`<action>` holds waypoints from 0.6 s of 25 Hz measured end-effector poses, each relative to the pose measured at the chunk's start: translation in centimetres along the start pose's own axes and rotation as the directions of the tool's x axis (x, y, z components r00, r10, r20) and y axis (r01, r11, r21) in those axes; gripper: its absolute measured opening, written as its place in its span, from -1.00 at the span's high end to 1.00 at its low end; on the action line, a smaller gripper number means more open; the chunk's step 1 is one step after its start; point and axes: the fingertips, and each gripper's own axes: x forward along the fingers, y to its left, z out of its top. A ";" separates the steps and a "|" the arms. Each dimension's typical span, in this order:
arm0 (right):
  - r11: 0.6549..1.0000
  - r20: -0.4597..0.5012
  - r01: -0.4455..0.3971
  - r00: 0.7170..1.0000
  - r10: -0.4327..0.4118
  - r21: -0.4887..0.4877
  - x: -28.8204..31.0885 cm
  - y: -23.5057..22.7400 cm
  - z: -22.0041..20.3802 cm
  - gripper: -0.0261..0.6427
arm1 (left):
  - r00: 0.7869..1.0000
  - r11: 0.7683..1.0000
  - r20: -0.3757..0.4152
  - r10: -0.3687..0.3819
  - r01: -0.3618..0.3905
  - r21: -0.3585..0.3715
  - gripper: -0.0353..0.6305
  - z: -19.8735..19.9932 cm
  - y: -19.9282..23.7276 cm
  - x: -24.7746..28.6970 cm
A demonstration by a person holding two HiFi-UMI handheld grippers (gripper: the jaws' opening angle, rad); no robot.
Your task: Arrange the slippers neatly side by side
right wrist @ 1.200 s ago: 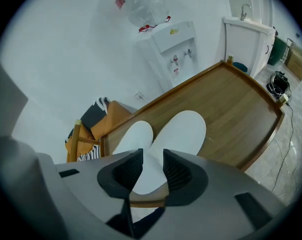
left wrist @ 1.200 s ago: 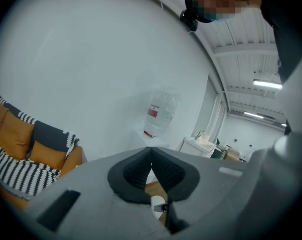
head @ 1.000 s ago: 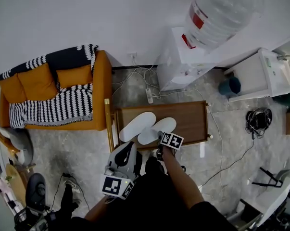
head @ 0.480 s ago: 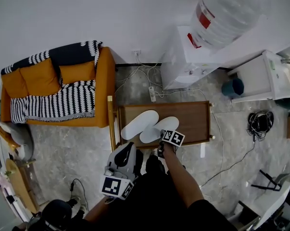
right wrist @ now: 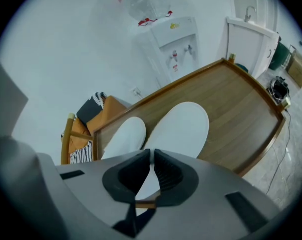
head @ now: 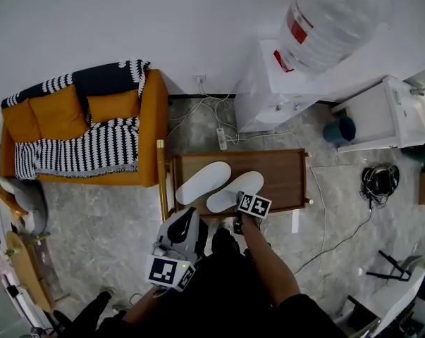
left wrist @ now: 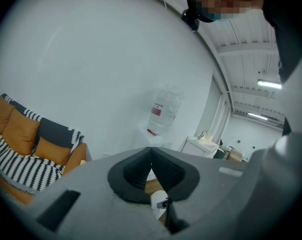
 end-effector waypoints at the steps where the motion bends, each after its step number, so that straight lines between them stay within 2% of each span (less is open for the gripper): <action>1: 1.000 0.004 0.000 1.000 0.000 -0.022 -0.3 -0.1 0.2 0.83 | 1.000 1.000 0.001 -0.001 0.001 0.000 0.86 0.0 -0.1 0.1; 6: 0.986 0.024 0.016 1.000 -0.012 -0.166 -2.0 -0.4 1.0 0.83 | 1.000 1.000 0.007 -0.009 0.009 0.003 0.86 0.3 -0.8 0.2; 10: 0.953 0.042 0.041 0.999 -0.029 -0.300 -3.4 -1.1 1.9 0.83 | 1.000 1.000 0.014 -0.016 0.016 0.009 0.86 0.4 -1.5 0.3; 15: 0.911 0.052 0.055 0.998 -0.037 -0.409 -5.0 -2.3 3.1 0.84 | 1.000 1.000 0.013 -0.020 0.020 0.013 0.86 0.5 -2.5 0.3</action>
